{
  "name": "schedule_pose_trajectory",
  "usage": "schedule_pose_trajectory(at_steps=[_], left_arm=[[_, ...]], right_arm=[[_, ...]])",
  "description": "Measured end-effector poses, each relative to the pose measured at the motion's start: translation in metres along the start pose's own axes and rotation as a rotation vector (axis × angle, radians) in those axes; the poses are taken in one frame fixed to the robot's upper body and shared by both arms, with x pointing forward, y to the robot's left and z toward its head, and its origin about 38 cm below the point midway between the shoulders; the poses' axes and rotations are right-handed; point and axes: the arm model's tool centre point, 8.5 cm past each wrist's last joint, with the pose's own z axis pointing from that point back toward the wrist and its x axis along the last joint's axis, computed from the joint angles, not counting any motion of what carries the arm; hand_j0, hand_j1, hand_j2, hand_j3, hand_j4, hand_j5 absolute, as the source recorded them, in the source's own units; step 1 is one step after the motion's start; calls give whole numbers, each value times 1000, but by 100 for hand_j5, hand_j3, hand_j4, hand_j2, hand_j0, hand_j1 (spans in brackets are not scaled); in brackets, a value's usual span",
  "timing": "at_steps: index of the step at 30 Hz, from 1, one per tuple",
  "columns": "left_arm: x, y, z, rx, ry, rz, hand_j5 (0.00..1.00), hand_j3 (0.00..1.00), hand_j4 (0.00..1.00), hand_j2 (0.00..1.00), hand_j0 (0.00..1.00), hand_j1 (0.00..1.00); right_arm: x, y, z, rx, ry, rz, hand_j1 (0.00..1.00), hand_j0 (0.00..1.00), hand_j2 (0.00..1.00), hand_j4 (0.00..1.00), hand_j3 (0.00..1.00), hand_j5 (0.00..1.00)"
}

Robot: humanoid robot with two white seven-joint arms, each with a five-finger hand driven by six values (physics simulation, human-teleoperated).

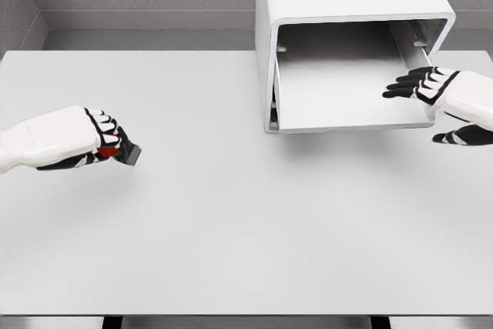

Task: Slide open multi-storey tabletop storage cabinets and put open load switch and slide close multi-storey tabletop storage cabinets

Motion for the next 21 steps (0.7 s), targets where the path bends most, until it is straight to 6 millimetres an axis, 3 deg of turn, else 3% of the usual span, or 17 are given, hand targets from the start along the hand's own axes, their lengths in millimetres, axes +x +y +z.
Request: schedule_pose_trajectory(at_steps=[2,6,12,14,21], left_arm=[[-1,6,-2,14,-2,-13,48,48,48,48,48,48],[-2,18,-7,43,-8,-35,48,48,48,48,48,48],[-3,34,-15,78,-18,-72,48,48,48,48,48,48],[-3,47,-21,101,-33,-97,48,48,48,48,48,48],[5,42,-38,98,-77,-83,48,48,48,48,48,48]], right_arm=[[0,-6,3,-19,-7,-13,84,84,84,84,84,84],[0,8,17,-23,1,-92,72,72,72,72,72,72],[-4,-1,40,-82,39,-116,63,63,63,63,63,63],[-5,-2,45,-95,47,-125,63,63,63,63,63,63],[-6,-6,51,-90,56,-123,64,64,64,64,64,64]])
